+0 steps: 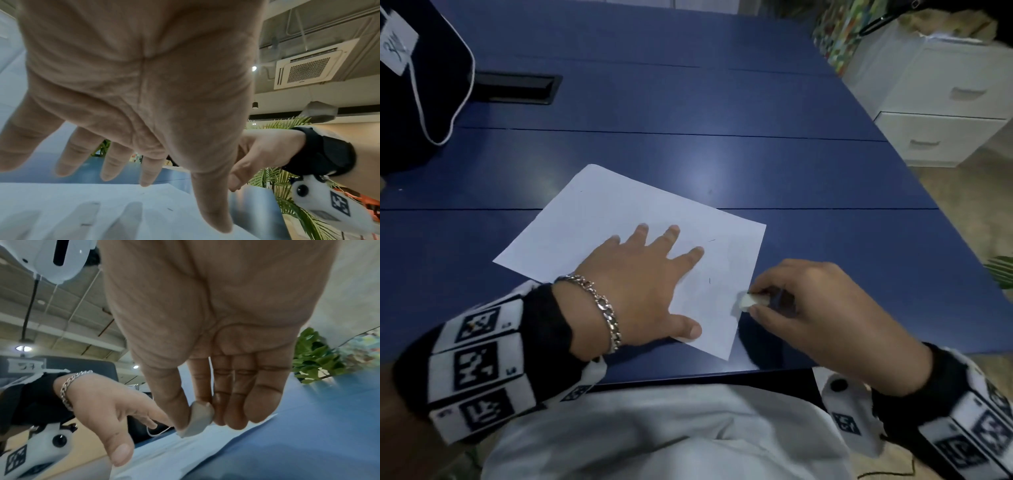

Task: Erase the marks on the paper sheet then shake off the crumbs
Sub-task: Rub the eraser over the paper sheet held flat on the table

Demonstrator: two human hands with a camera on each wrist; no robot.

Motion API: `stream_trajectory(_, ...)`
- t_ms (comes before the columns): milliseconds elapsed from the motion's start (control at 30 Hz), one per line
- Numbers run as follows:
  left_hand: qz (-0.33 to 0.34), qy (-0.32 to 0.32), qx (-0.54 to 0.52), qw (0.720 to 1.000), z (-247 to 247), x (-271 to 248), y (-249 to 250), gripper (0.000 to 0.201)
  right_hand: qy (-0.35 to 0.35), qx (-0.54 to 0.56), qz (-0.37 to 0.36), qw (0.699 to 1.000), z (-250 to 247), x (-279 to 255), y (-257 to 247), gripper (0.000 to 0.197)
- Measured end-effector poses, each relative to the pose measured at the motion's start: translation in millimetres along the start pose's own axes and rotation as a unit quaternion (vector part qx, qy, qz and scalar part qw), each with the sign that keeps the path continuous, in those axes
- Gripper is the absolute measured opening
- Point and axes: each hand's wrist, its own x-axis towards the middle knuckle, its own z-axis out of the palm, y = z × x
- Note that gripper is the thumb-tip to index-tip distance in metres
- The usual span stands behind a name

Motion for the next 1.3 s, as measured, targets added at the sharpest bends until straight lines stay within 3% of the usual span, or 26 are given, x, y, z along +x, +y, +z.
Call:
stream_trajectory(333,-0.047,0.028,-0.048,0.997,2.0,42.5,-3.8,0.113,-0.020,-0.045,-0.058,0.997,-23.9,80.0,6.6,0.015)
stream_trajectory(500,-0.064,-0.001,-0.073,0.995,2.8,57.7,-1.0,0.127,-0.039,-0.105,-0.086,0.990,-13.5,114.1,3.2,0.016)
stream_trajectory(600,-0.075,-0.003,-0.093,0.993,7.0,59.8,-2.1,0.131,-0.041,-0.109,-0.078,0.990,-6.4,112.6,3.1,0.014)
stream_trajectory(767,-0.080,-0.003,-0.092,0.993,7.9,61.9,-1.5,0.134,-0.111,-0.108,-0.122,0.980,-3.3,94.7,-5.7,0.014)
stream_trajectory(933,-0.080,-0.022,-0.090,0.992,6.2,63.3,-0.8,0.140,-0.039,-0.120,-0.060,0.990,-16.9,119.5,12.4,0.013)
stream_trajectory(1067,-0.084,-0.031,-0.092,0.992,7.3,65.8,-0.5,0.140,-0.100,-0.114,-0.134,0.979,-3.7,92.2,-9.1,0.011)
stream_trajectory(1133,-0.086,-0.038,-0.098,0.991,6.8,66.3,-0.6,0.141,-0.106,-0.117,-0.134,0.978,-7.5,96.5,-4.5,0.010)
stream_trajectory(1300,-0.086,-0.052,-0.101,0.990,4.1,66.5,-0.3,0.142,-0.023,-0.115,-0.091,0.989,-19.3,120.0,21.9,0.012)
